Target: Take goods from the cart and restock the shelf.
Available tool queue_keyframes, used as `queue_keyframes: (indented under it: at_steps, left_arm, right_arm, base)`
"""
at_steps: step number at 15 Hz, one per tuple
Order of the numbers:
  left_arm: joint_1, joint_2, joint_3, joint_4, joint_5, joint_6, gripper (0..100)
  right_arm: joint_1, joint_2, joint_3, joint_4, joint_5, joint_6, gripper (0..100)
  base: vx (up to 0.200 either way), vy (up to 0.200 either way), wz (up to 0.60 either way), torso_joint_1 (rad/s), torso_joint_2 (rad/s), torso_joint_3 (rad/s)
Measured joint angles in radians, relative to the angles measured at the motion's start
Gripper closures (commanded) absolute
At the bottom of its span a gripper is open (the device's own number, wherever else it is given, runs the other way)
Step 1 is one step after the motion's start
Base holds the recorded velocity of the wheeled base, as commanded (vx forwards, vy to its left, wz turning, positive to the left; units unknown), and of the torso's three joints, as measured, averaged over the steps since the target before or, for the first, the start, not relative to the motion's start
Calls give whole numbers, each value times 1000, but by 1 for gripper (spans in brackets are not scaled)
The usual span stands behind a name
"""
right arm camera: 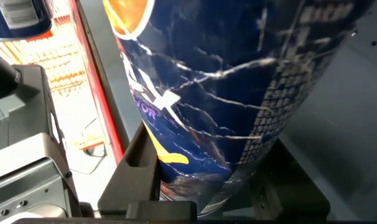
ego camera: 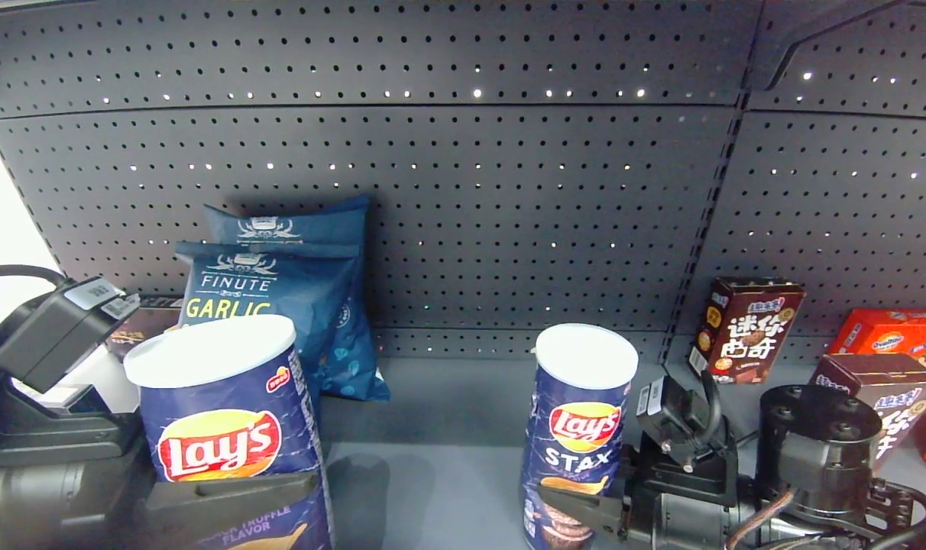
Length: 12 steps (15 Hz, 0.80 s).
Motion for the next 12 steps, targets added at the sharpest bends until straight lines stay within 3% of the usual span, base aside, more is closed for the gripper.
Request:
queue_keyframes:
  at_steps: [1,12]
  left_arm:
    - [0,0,1,0,0,0,100]
    - [1,-6,6,0,0,1,100]
  right_arm:
    - [2,6,0,-5,0,-1,0]
    - [-4,-45,72,-2,-2,0,0]
  base:
    - [0,0,0,0,0,0]
    - [0,0,0,0,0,0]
